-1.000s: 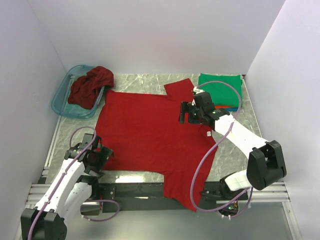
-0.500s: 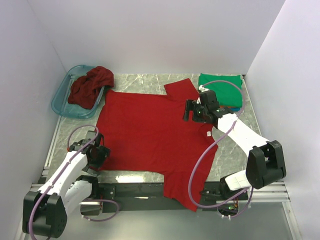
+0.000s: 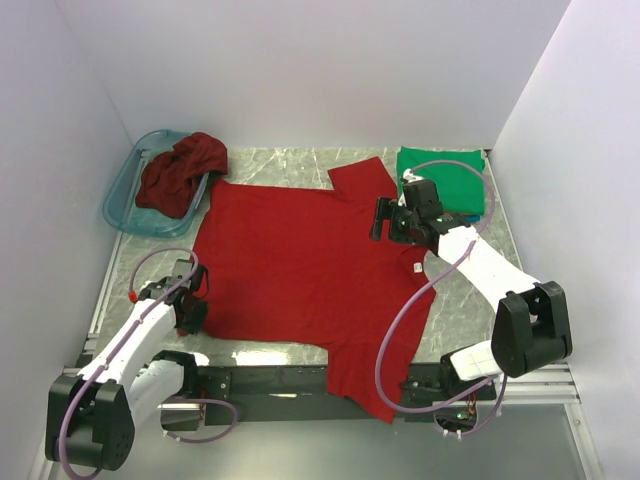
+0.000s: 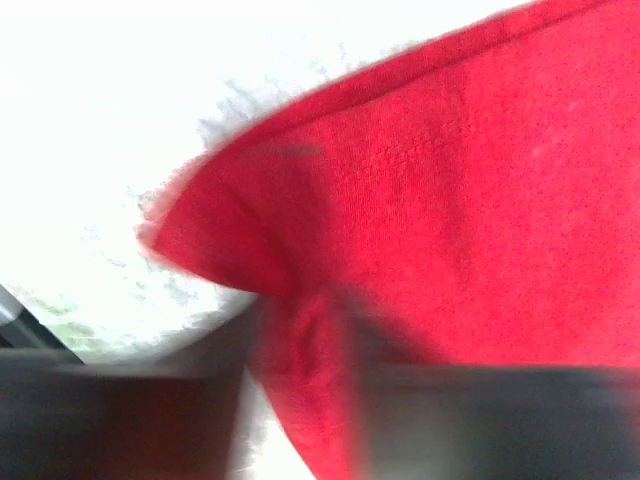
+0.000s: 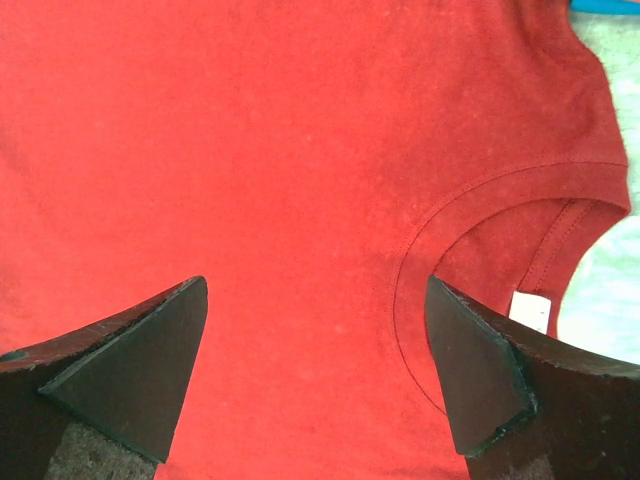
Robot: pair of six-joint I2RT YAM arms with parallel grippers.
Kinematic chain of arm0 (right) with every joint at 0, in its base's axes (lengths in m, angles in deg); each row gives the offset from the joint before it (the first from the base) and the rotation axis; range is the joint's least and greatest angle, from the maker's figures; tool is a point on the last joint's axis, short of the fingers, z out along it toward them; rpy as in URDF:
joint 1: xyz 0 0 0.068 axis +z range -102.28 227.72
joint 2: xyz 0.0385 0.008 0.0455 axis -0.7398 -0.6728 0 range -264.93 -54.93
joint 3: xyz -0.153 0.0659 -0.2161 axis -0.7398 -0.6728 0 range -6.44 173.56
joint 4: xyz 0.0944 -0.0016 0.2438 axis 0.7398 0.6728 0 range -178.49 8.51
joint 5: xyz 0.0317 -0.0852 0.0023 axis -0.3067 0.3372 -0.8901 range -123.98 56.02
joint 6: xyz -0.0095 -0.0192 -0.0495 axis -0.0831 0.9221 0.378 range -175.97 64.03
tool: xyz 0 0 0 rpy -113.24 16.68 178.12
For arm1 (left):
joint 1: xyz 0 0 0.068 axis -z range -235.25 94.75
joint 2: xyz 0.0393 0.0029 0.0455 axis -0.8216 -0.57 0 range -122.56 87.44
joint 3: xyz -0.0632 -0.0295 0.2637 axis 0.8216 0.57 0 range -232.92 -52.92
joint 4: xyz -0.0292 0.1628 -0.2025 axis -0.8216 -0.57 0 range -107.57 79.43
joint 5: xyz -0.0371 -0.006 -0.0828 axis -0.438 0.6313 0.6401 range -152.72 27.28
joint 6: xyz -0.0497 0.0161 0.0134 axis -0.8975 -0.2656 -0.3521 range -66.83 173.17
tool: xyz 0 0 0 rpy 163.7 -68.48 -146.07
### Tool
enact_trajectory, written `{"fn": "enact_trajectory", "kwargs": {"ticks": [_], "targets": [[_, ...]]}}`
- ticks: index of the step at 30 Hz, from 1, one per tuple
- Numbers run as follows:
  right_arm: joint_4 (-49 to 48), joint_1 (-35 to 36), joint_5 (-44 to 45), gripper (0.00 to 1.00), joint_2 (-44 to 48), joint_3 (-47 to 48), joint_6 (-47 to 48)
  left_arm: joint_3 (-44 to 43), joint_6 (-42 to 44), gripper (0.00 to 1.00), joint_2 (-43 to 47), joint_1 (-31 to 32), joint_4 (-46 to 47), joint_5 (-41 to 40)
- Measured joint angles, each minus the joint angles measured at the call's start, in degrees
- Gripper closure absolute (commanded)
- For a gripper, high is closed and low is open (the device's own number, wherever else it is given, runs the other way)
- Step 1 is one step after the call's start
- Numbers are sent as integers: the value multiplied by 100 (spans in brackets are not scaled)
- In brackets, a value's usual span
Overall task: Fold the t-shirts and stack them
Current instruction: Fold the tshirt
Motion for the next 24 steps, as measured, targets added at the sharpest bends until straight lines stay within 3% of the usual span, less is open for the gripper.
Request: {"fn": "enact_trajectory", "kwargs": {"ticks": [14, 24], "targets": [[-2, -24, -136, 5, 42, -17, -2, 68, 107, 100, -15, 0, 249, 42], [59, 551, -105, 5, 975, -487, 9, 127, 275, 100, 260, 7, 415, 129]]}}
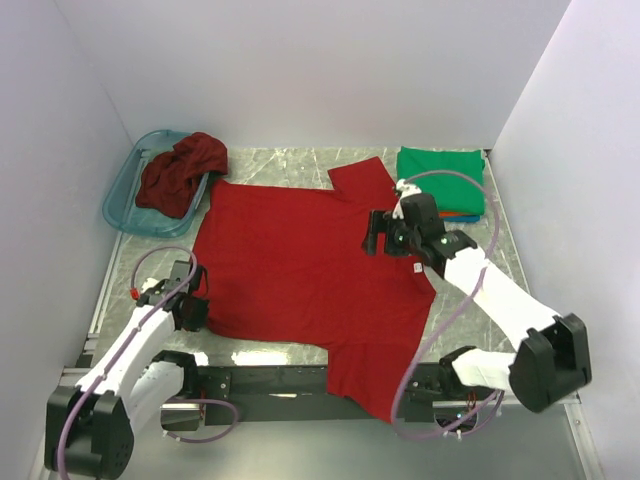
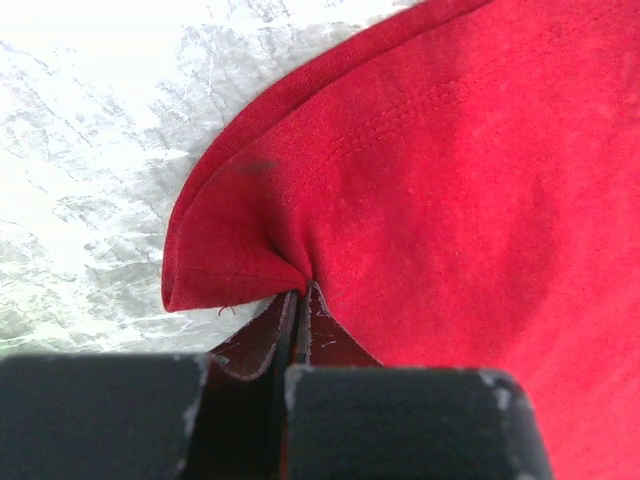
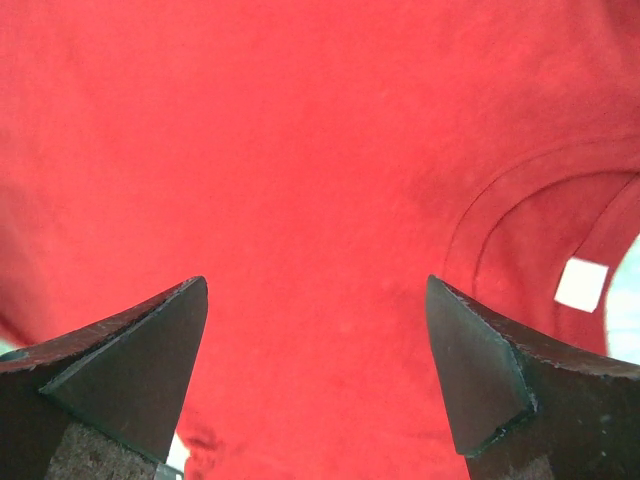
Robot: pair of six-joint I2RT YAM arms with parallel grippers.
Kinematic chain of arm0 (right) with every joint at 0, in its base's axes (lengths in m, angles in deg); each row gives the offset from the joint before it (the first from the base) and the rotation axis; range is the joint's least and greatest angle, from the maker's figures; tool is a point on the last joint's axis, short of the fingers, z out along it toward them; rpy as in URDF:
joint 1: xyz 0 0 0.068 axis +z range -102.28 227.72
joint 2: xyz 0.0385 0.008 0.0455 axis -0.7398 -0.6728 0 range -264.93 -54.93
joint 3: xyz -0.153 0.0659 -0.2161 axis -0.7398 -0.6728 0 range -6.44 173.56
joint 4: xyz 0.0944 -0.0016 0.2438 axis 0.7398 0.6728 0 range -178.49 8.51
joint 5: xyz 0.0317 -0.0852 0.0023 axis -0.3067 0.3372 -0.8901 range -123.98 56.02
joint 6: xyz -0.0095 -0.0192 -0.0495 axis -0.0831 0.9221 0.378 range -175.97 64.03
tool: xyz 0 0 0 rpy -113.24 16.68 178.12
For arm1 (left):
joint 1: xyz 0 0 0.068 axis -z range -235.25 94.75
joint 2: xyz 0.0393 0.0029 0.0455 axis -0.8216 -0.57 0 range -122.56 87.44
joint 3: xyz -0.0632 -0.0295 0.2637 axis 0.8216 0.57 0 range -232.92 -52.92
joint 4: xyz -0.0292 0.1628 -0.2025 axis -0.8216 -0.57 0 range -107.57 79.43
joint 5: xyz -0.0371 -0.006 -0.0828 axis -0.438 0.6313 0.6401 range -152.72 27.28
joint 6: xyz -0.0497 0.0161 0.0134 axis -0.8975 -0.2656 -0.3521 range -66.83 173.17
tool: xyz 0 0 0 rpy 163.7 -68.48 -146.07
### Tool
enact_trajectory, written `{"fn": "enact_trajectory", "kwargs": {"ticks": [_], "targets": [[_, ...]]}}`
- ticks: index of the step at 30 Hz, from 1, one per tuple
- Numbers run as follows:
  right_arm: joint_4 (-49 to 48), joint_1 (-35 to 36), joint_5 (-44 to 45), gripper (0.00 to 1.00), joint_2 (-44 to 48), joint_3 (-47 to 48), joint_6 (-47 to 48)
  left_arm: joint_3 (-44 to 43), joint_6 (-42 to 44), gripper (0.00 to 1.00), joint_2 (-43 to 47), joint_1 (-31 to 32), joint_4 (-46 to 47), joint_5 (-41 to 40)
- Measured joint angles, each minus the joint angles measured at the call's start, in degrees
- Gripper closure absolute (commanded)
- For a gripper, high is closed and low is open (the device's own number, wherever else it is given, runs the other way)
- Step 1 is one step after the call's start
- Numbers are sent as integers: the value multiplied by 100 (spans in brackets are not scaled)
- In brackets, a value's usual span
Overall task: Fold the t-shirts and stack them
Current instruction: Fold the tshirt
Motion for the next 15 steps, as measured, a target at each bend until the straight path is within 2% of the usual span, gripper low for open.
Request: {"fn": "enact_trajectory", "kwargs": {"ticks": [7, 15], "targets": [[496, 1021, 223, 6, 719, -570, -85, 92, 44, 100, 374, 0, 57, 7], [1425, 3023, 369, 7, 1375, -828, -651, 168, 68, 100, 767, 0, 107, -2]]}}
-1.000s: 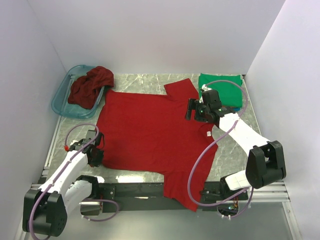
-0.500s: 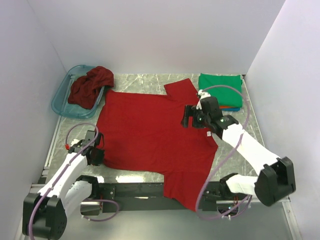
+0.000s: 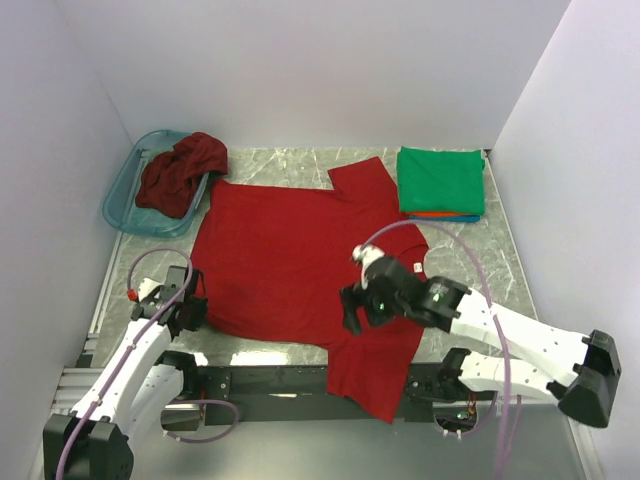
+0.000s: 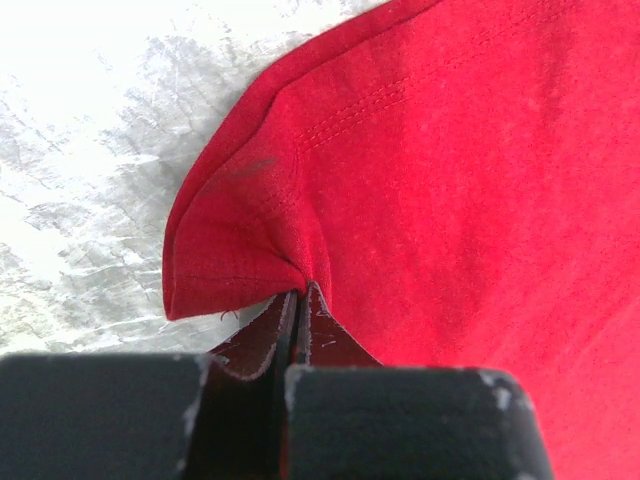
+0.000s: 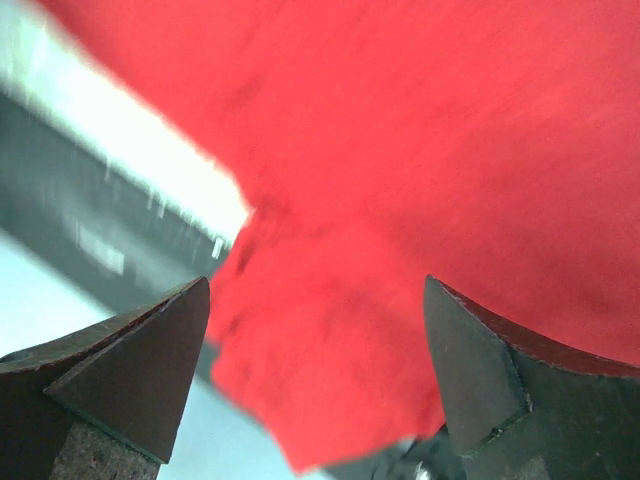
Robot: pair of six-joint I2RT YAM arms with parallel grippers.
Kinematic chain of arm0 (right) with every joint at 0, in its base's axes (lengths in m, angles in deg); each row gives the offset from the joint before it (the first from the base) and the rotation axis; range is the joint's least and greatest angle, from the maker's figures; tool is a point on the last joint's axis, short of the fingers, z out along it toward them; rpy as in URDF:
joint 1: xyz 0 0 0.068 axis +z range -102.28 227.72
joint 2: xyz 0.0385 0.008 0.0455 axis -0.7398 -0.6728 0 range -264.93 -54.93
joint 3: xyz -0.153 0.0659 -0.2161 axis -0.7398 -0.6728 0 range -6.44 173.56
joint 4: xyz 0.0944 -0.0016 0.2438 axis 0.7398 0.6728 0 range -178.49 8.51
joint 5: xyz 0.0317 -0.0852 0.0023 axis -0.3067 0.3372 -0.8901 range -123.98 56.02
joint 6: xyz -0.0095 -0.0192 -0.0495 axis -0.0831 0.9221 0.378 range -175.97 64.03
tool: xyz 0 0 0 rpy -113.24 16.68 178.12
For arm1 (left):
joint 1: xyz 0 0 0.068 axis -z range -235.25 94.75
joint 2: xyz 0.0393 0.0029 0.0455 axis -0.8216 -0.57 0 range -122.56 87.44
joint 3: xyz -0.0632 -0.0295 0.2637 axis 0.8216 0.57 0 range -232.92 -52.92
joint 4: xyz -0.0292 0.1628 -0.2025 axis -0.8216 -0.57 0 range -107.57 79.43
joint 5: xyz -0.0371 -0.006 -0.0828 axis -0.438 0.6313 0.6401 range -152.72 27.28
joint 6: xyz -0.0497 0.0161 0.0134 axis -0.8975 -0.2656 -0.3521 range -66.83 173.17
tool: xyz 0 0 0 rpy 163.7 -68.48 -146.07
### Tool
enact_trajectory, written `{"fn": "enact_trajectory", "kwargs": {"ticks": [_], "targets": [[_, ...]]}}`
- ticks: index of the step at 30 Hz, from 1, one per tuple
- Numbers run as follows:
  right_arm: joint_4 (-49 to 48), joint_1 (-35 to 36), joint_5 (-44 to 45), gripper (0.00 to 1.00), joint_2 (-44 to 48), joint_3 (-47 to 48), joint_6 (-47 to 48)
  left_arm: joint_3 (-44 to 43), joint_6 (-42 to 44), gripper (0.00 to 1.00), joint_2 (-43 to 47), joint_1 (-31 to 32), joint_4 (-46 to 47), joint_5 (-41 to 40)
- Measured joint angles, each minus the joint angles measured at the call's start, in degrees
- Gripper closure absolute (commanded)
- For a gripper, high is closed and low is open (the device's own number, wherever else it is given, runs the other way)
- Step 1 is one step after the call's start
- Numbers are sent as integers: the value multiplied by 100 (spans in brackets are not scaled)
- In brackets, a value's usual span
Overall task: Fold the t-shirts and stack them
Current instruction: Fold the tshirt
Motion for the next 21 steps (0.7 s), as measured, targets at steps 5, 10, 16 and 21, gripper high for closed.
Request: {"fn": "enact_trajectory", "kwargs": {"ticks": [5, 10, 16, 21], "targets": [[302, 1325, 168, 10, 72, -313, -492, 9, 20, 100, 96, 9, 52, 0], [463, 2612, 258, 11, -223, -625, -935, 85, 24, 100, 326, 11, 98, 2], [472, 3622, 332, 18, -925, -625, -1346, 87, 85, 100, 275, 11, 136, 4], [439, 3731, 398, 24, -1217, -675, -1539, 87, 142, 100, 289, 11, 160, 7]]}}
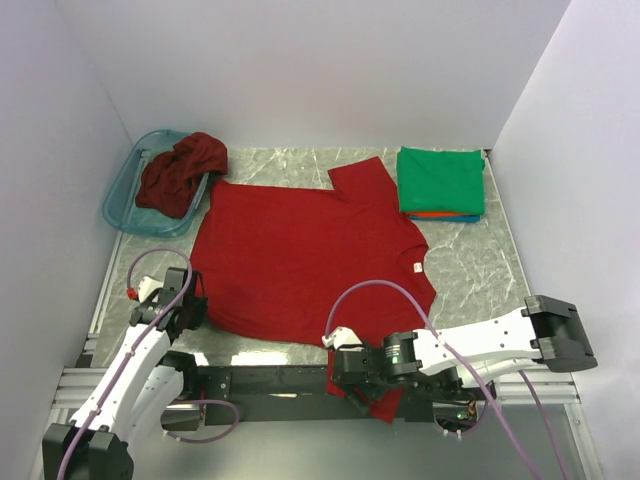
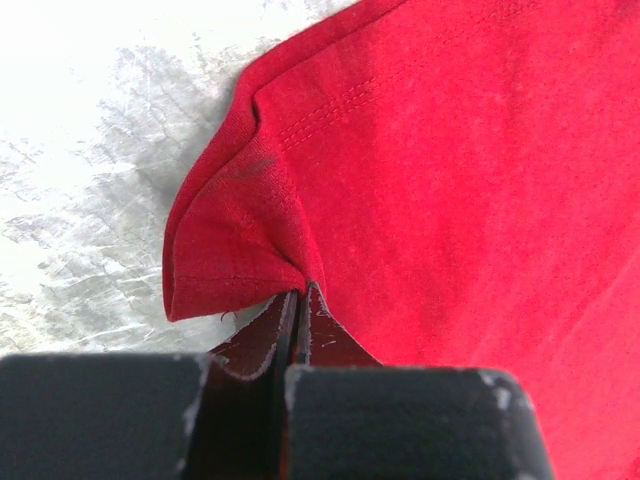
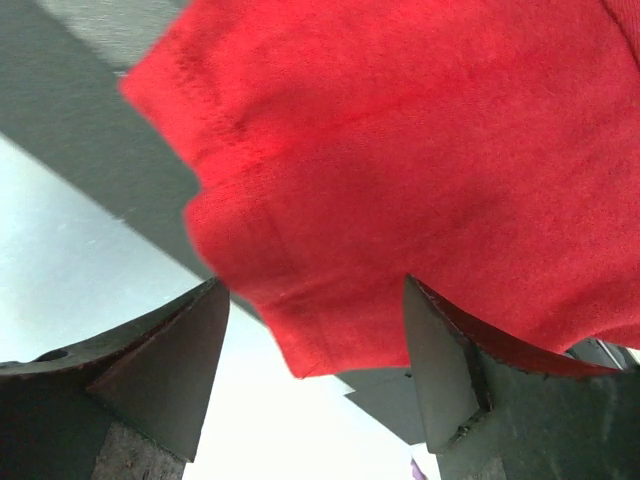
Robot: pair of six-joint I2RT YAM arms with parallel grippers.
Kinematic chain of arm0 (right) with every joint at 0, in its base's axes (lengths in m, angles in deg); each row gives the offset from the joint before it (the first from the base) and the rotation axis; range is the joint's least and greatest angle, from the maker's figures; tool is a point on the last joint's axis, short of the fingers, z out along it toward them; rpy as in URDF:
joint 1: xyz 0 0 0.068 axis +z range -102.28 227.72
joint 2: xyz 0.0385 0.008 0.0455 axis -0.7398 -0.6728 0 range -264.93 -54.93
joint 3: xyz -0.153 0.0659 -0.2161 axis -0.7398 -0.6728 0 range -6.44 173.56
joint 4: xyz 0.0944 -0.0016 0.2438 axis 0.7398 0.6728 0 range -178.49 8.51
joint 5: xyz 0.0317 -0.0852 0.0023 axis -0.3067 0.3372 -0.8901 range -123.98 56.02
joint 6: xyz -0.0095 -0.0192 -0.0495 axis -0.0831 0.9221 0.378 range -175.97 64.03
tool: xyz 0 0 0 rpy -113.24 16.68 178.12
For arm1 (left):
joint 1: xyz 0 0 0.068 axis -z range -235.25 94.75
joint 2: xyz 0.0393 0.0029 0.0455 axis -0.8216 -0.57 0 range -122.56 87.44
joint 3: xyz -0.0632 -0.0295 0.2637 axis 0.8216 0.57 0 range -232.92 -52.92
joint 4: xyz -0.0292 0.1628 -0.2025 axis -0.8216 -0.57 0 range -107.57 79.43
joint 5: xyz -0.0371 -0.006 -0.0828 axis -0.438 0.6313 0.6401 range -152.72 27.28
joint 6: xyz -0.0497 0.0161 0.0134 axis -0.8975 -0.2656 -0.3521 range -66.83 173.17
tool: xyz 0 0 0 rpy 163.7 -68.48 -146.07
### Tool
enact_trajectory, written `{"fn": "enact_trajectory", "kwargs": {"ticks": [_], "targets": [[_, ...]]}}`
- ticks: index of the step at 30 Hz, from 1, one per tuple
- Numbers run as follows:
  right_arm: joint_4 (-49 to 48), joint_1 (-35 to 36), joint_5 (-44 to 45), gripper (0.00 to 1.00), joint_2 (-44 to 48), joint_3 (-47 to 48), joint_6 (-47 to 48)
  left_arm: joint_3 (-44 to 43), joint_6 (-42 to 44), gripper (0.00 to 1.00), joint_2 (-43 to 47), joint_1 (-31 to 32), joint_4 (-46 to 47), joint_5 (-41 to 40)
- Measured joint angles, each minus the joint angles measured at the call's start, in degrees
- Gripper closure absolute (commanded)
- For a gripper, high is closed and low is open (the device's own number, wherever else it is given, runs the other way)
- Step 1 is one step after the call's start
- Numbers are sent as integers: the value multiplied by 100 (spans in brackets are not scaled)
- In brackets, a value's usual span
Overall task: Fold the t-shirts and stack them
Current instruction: Fold the tshirt
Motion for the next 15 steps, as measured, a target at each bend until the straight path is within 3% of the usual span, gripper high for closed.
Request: {"fn": "enact_trajectory", "kwargs": {"ticks": [9, 12, 15], "targets": [[-203, 0, 48, 28, -297, -243, -229, 0, 2, 100, 131, 0, 11, 2], [-240, 0, 50, 42, -319, -245, -310, 0, 9, 100, 131, 0, 13, 20], [-247, 0, 81, 66, -328, -236, -404, 0, 31, 100, 92, 0, 20, 22]]}}
